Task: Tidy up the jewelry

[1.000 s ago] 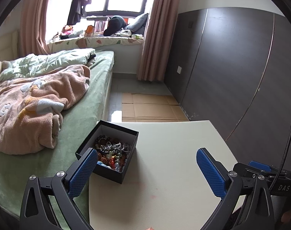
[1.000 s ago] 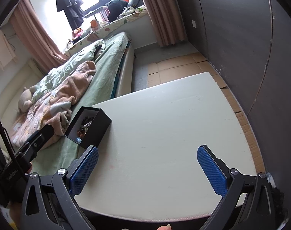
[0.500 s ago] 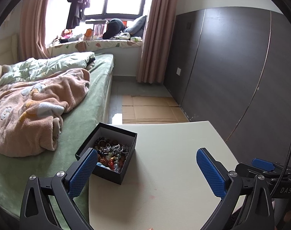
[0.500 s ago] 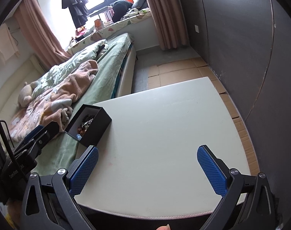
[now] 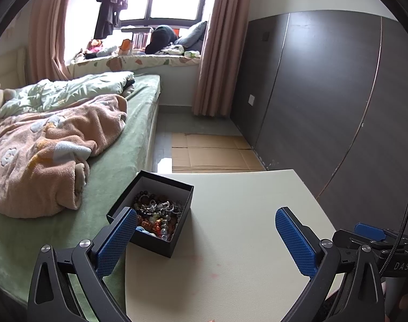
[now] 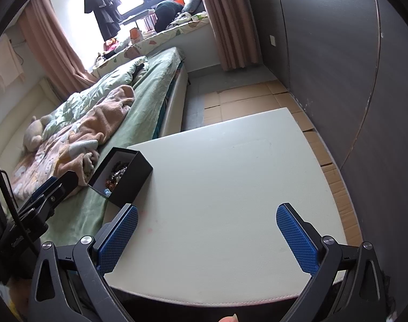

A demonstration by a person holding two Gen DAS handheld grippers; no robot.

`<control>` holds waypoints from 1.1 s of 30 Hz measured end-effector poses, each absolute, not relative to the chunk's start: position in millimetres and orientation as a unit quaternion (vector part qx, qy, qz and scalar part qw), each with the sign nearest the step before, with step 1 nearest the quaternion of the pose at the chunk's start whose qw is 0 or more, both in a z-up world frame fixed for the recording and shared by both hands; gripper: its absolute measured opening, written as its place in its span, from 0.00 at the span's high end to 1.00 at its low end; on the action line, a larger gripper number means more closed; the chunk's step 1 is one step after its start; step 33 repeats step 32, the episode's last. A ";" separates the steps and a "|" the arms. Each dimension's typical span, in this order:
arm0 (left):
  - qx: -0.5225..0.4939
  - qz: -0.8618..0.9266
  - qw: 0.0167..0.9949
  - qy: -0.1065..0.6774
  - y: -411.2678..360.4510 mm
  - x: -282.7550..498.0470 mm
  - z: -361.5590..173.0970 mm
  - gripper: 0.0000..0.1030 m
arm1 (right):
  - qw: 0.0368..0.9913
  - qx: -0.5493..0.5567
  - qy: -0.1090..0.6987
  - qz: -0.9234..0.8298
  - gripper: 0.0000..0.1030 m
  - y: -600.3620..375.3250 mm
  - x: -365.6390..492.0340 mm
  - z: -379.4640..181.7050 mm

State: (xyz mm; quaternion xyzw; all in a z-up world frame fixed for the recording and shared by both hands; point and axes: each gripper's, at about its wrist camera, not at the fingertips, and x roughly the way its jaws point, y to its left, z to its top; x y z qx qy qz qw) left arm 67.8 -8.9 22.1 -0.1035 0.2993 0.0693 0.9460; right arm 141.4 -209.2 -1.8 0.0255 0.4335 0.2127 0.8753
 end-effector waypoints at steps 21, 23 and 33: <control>-0.101 0.068 0.946 0.300 -9.4 68.5 20.8 0.00 | 0.873 0.026 0.437 0.213 0.00 -211.1 140.4 -2.0; -0.101 0.070 0.946 0.299 -9.6 68.0 20.8 0.00 | 0.873 0.026 0.437 0.213 0.00 -210.9 140.7 -2.1; -0.093 0.069 0.947 0.298 -11.6 66.1 21.0 0.00 | 0.873 0.026 0.438 0.213 0.00 -210.7 140.1 -3.0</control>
